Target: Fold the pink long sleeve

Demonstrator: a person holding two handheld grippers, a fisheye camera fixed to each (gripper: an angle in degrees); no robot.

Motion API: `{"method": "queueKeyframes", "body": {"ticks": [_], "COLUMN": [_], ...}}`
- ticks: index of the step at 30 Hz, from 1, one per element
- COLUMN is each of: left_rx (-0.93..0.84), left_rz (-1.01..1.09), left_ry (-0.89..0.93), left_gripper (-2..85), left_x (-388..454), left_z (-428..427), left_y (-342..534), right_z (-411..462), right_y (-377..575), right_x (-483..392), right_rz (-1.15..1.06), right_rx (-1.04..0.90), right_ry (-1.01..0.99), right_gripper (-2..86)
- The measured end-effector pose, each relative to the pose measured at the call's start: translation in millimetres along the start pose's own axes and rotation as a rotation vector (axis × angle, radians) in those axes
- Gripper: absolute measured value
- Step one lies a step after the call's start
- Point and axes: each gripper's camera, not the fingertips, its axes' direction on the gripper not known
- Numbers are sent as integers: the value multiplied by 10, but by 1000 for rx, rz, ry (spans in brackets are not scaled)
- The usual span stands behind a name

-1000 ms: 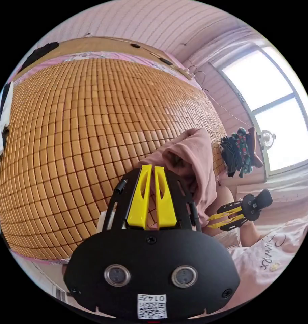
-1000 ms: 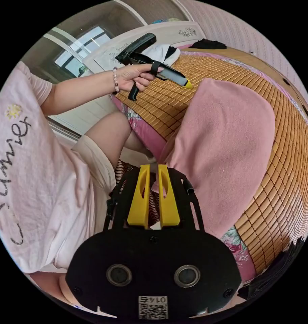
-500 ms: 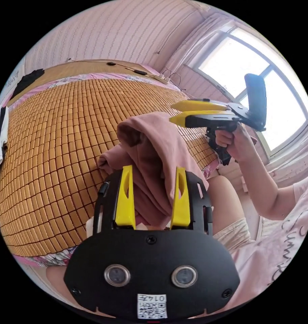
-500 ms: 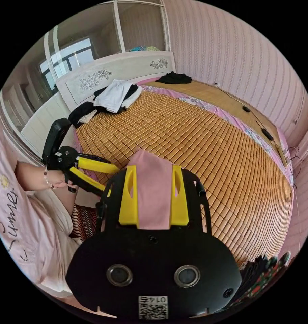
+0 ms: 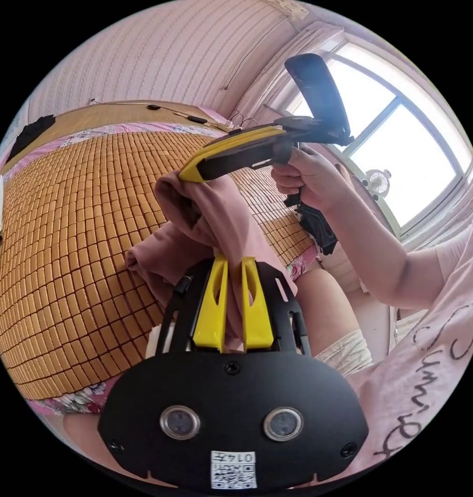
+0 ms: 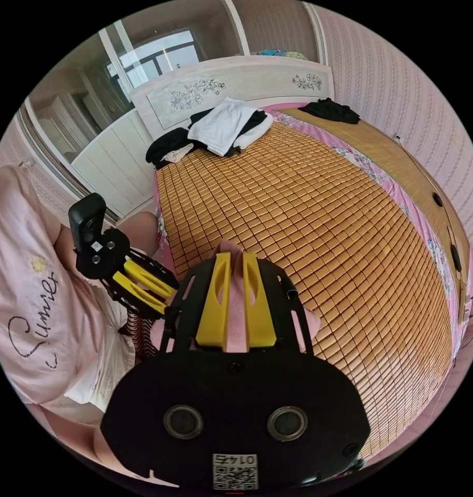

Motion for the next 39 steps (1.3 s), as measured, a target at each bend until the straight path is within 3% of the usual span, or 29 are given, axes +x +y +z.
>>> {"method": "queueKeyframes", "body": {"ticks": [3, 9, 17, 23, 28, 34, 39], "left_rx": [23, -109, -35, 115, 4, 12, 165], "left_rz": [-80, -232, -311, -122, -97, -116, -176], "left_ry": [-64, -162, -73, -187, -259, -274, -260], "left_gripper": [44, 50, 65, 0, -9, -10, -10], "left_x": [-154, -731, -822, -501, -523, -569, -609], "left_z": [-148, 308, -60, -390, 208, 288, -19], "left_y": [190, 591, 755, 646, 493, 578, 521], "right_z": [134, 1597, 170, 325, 913, 1031, 678], "right_y": [-294, -570, 198, 659, 494, 665, 1069], "right_x": [-38, 110, 75, 292, 724, 1007, 714], "right_rz": [-12, 76, 250, 345, 403, 441, 405], "right_rx": [-19, -266, 193, 65, -87, -67, 24], "right_ry": [-49, 31, 202, 160, 209, 115, 55], "right_gripper": [42, 58, 14, -2, -4, -5, -4]}}
